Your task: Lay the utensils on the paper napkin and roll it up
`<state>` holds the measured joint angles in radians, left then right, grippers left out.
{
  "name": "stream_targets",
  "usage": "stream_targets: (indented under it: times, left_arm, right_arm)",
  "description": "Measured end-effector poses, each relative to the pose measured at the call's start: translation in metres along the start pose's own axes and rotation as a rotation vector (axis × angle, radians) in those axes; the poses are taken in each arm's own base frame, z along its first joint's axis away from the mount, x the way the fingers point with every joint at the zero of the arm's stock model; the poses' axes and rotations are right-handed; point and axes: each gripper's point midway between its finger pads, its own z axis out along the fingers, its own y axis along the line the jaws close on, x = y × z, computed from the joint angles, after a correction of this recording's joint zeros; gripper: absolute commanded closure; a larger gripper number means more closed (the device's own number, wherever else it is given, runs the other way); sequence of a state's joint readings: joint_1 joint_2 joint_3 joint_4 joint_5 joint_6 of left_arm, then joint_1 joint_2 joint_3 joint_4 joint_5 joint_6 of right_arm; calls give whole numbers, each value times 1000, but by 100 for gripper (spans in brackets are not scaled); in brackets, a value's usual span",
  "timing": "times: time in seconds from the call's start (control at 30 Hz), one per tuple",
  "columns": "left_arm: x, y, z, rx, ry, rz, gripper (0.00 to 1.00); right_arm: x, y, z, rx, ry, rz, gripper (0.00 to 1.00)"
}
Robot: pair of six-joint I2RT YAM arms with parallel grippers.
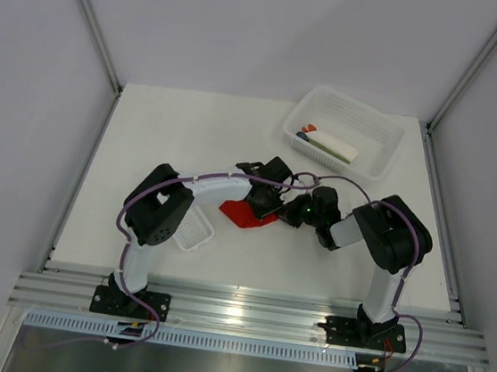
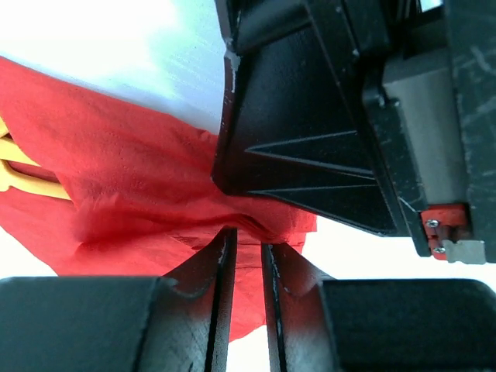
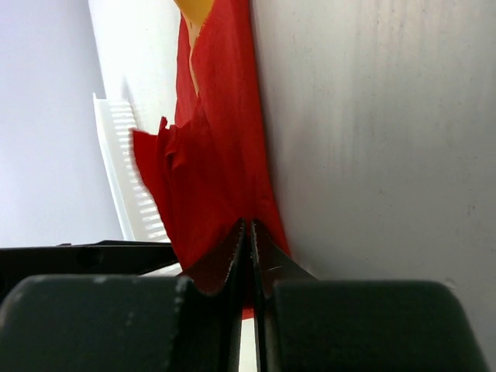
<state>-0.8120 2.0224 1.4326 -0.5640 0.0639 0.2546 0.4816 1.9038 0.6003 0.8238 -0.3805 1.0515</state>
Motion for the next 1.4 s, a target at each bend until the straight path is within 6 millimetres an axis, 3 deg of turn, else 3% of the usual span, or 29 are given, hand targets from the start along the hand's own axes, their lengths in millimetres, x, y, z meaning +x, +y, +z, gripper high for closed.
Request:
stream_targets:
  times: [0.3, 0.5, 0.67, 0.8, 0.9, 1.07, 1.2, 1.4]
  left_arm:
    - [1, 0, -1, -1, -4, 0, 74]
    - [4, 0, -2, 3, 0, -2, 60]
    - [6, -3, -7, 21, 6, 5, 40]
    - [3, -4, -21, 24, -11, 12, 29]
    - [-3, -3, -38, 23, -43, 10, 28]
    - [-11, 5, -65, 7, -96, -29, 26]
    - [-11, 28, -83, -27, -142, -144, 23]
    - [-14, 52, -82, -80, -151, -261, 23]
  right_arm:
    - [4, 0, -3, 43, 20, -77, 93]
    - [4, 0, 1, 63, 39, -96, 94]
    - [3, -1, 7, 73, 49, -100, 96]
    - [3, -1, 7, 81, 52, -105, 96]
    - [3, -1, 7, 80, 52, -105, 96]
    - [3, -1, 7, 82, 53, -105, 96]
    - [3, -1, 8, 85, 52, -114, 96]
    - [4, 0, 7, 92, 45, -136, 96]
